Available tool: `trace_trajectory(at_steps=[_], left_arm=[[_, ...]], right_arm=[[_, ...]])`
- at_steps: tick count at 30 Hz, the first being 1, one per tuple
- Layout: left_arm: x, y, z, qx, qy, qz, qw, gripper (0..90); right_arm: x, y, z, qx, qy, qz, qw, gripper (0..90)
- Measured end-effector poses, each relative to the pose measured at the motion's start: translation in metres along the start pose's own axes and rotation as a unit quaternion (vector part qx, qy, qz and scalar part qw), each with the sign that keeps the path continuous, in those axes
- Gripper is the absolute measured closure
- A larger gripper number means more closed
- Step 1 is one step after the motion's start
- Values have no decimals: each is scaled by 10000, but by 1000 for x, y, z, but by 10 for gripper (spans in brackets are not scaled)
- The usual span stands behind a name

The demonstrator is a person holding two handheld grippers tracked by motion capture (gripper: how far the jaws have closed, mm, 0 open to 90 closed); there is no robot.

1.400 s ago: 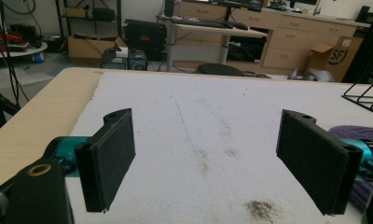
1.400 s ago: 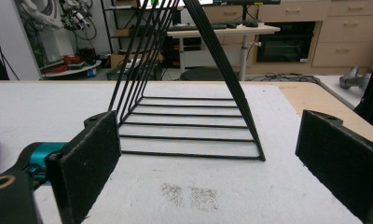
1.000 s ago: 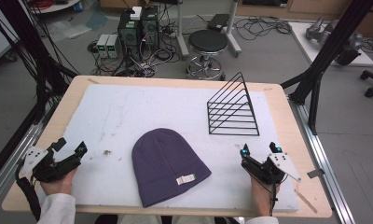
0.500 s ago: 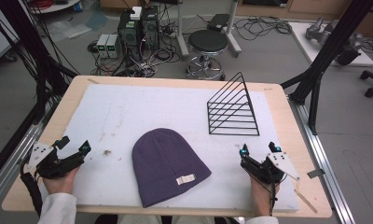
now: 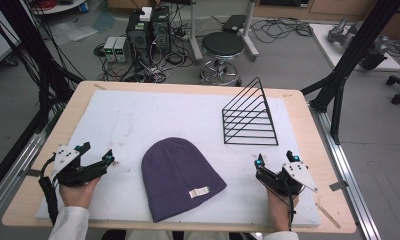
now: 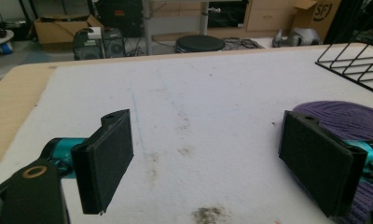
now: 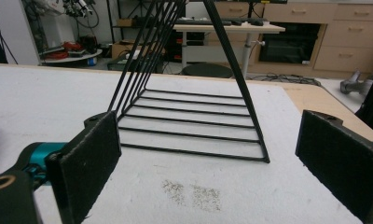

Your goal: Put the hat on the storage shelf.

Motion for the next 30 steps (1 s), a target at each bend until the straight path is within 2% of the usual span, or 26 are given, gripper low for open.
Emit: trace_trajectory(at_steps=[4,6,8,11,14,20,23,30], left_arm=[[-13,-14,-2,34,188,141,9997,186],[-15,-16,-2,18,246,179,9995,185],[-24,-25,-5,-81,423,258,9987,184],[-31,-30,-7,-107,502,314,9982,184],[-36,-34,-9,-110,535,369,9978,184],[-50,-40,-7,-55,756,539,9957,183],[-52,-42,-6,-70,795,563,9952,183],[-62,-47,-3,-107,1022,685,9923,183]], right_arm=[[0,0,0,7,-16,-6,10000,59],[0,0,0,0,-17,-17,10000,59],[0,0,0,-2,-16,-30,10000,59],[1,1,0,7,-10,-35,10000,59],[1,1,0,61,-17,-40,10000,59],[1,3,-1,130,-19,-48,9999,59],[1,3,0,91,14,-65,9999,59],[0,4,0,142,13,-65,9999,59]])
Point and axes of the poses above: each handheld gripper's, and its own axes: x roughly backward along the jaws, z roughly out of its underside, y roughly to its left, the point moved 4 cm from there along -x, roughly forward along the jaws, and after that the axes turned 1 degree about -y, right-handed, at the moved point
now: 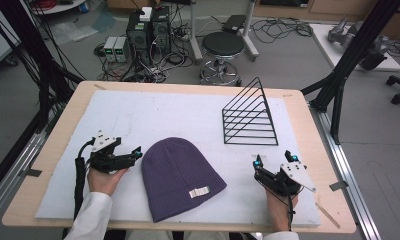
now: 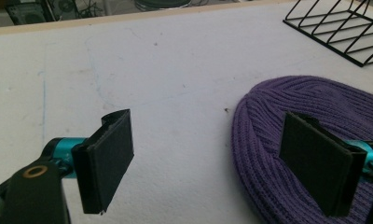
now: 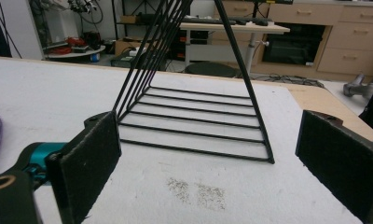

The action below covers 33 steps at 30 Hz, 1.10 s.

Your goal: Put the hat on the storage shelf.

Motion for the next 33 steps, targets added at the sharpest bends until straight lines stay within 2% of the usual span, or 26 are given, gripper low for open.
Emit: trace_trajectory(at_steps=[1,4,11,12,17,19,20,22,24,26,29,33], left_arm=[[-2,-1,0,2,17,24,10000,183],[-10,-7,0,-219,259,112,9994,183],[-21,-10,3,-224,460,264,9983,186],[-24,-14,2,-363,563,274,9974,185],[-29,-19,0,-421,685,413,9959,188],[-35,-23,1,-494,848,472,9941,188],[-35,-23,1,-494,848,472,9941,188],[-39,-25,3,-641,1017,479,9916,188],[-41,-25,4,-662,1081,490,9907,189],[-45,-27,6,-636,1211,561,9890,190],[-46,-27,8,-605,1278,599,9881,195],[-48,-27,10,-551,1473,732,9848,219]], right_arm=[[0,1,0,-29,18,-9,10000,59],[0,1,0,-12,6,-7,10000,59],[0,1,0,-3,17,-27,10000,59],[1,1,0,-6,17,-28,10000,59],[0,3,0,56,13,-65,10000,59],[0,4,1,98,91,-68,9999,59],[-1,4,1,150,119,-74,9998,59],[-2,5,2,181,173,-100,9996,59],[-2,6,2,191,162,-109,9996,59],[-2,6,2,174,169,-108,9996,59],[-2,6,2,151,185,-121,9996,59],[-2,5,2,127,186,-96,9997,59]])
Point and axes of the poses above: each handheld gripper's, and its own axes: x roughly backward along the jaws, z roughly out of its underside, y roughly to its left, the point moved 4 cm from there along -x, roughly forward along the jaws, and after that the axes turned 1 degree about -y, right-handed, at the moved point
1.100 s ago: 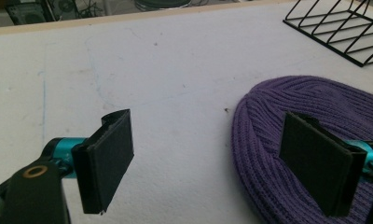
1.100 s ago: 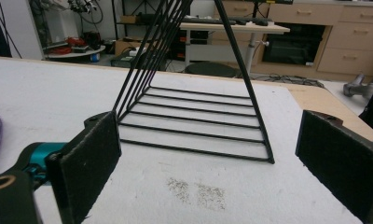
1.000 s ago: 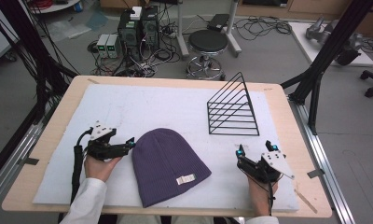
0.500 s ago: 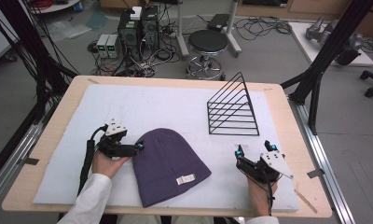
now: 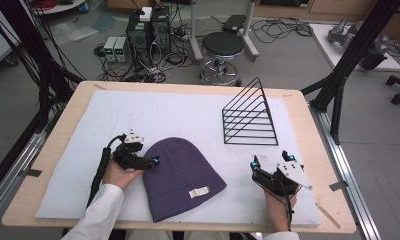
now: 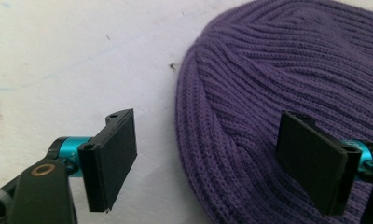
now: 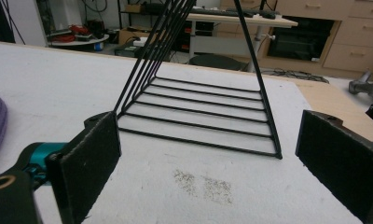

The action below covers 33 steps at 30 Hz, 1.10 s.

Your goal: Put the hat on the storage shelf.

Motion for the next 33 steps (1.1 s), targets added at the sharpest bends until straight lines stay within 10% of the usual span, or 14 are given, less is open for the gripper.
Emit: trace_trajectory(at_steps=[12,21,24,33], left_arm=[[-5,-1,3,313,285,120,9990,335],[-3,-2,1,601,316,20,9977,588],[-4,-4,0,912,341,417,9944,767],[-1,-4,0,719,210,460,9961,814]], right_arm=[[0,1,0,-22,7,30,10000,59],[0,2,-1,-12,20,50,10000,59],[-1,2,-1,-6,14,76,10000,59],[0,0,0,-46,20,102,9999,59]])
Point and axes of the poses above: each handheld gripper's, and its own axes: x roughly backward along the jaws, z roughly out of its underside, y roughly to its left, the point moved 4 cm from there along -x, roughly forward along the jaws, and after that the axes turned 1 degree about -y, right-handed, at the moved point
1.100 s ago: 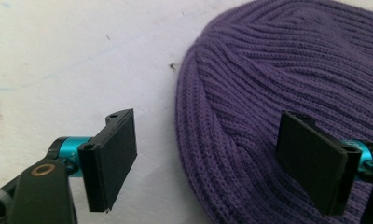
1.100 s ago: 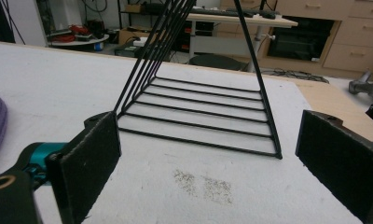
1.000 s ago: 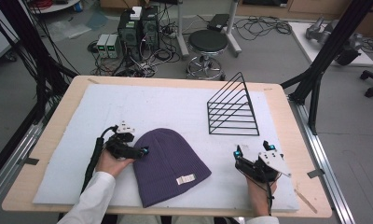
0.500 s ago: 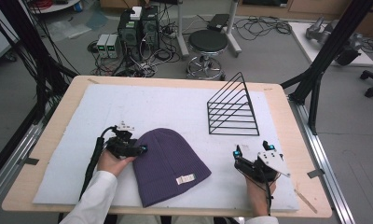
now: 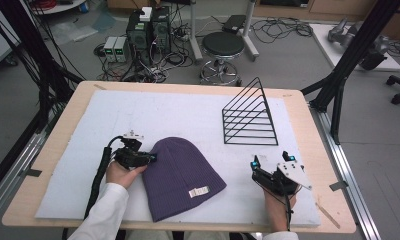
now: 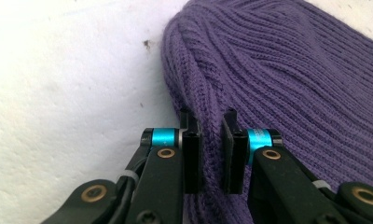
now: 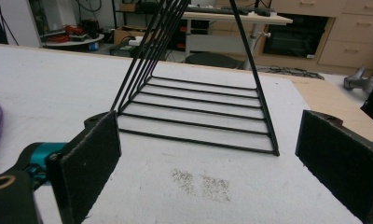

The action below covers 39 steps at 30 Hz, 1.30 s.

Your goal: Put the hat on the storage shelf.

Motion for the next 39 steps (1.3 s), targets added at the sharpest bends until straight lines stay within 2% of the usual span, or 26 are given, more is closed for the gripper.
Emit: trace_trajectory(at_steps=[1,3,6,7,8,10,12,13,14,17,19,20,22,23,25,26,29,31,34,39], left_arm=[[2,-2,0,-162,-27,-39,9999,816],[3,-3,0,-218,-59,-52,9997,817],[10,-5,-3,-318,-278,-18,9991,819],[10,-5,-3,-318,-278,-18,9991,820],[12,-6,-4,-312,-381,26,9988,820],[15,-8,-5,-459,-421,79,9980,820],[19,-11,-6,-670,-473,21,9966,820],[19,-11,-6,-670,-473,21,9966,820],[22,-14,-8,-804,-561,19,9952,819],[26,-15,-9,-878,-677,9,9938,818],[32,-17,-11,-1005,-872,-73,9911,816],[32,-17,-11,-1005,-872,-73,9911,816],[37,-19,-14,-1192,-940,-167,9883,815],[37,-19,-14,-1192,-940,-167,9883,815],[46,-26,-20,-1541,-1187,-303,9804,815],[46,-26,-20,-1541,-1187,-303,9804,815],[55,-33,-27,-1885,-1412,-440,9709,814],[60,-36,-30,-2013,-1547,-477,9660,815],[69,-40,-37,-2172,-1851,-506,9571,815],[80,-43,-43,-2393,-2242,-690,9422,815]], right_arm=[[0,0,0,-5,12,-6,10000,59],[1,0,0,-11,13,1,10000,59],[1,0,0,-12,14,9,10000,59],[1,0,0,-12,14,9,10000,59],[1,0,0,12,7,-5,10000,59],[1,0,0,5,3,-2,10000,59],[1,0,0,5,4,5,10000,60],[1,0,0,5,4,5,10000,60],[1,0,0,8,5,16,10000,59],[2,1,0,-16,32,6,10000,60],[2,2,1,-9,30,-6,10000,60],[2,2,1,-16,31,-4,10000,60],[2,2,1,-49,29,-5,10000,59],[2,1,1,-48,20,-6,10000,60],[2,1,1,-53,24,9,10000,59],[3,1,1,-62,23,9,10000,60],[3,1,1,-66,9,7,10000,60],[3,1,0,-73,1,1,10000,60],[3,1,0,-74,1,-5,10000,60],[3,1,0,-79,-5,-5,10000,60]])
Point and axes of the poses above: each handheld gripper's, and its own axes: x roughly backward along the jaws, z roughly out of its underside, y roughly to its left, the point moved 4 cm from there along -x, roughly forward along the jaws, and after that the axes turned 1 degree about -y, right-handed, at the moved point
